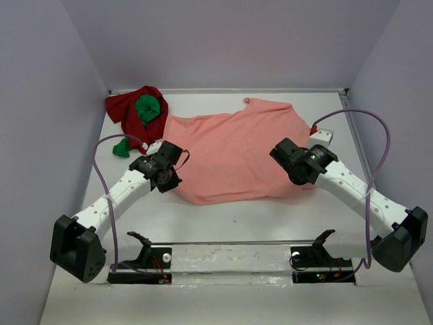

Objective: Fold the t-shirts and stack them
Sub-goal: Fold the tshirt

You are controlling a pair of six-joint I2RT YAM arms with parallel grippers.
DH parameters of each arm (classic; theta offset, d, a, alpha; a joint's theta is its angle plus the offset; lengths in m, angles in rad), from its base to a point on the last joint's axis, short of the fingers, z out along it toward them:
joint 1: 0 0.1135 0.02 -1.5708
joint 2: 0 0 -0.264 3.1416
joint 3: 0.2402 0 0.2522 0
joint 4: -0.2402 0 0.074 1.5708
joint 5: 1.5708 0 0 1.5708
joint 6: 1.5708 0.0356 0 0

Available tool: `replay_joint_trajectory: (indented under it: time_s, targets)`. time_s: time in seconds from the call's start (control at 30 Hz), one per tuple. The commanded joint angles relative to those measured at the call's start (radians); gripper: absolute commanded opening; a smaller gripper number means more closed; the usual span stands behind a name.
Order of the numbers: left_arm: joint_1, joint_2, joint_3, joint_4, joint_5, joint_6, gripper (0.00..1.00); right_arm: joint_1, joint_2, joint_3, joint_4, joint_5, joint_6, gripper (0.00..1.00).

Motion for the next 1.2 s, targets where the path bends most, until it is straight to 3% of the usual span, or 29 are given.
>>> replay_joint_trajectory:
  time_s: [0.0, 0.27, 0.63, 1.17]
  targets:
    - [0.044, -0.016, 0.046, -0.022, -0.032, 0.028, 0.00, -0.060, 0.017, 0.065, 0.101, 0.039, -0.140, 0.00]
    - [0.155, -0.053, 0.046, -0.042, -0.056, 0.081, 0.00, -0.230, 0.035, 0.106, 0.266, -0.031, -0.384, 0.00]
    - [0.208, 0.022, 0.072, 0.005, -0.058, 0.144, 0.00, -0.337, 0.170, 0.195, 0.414, -0.169, -0.603, 0.00]
    - [0.245, 0.168, 0.184, 0.062, -0.056, 0.261, 0.00, -0.368, 0.339, 0.305, 0.428, -0.260, -0.666, 0.00]
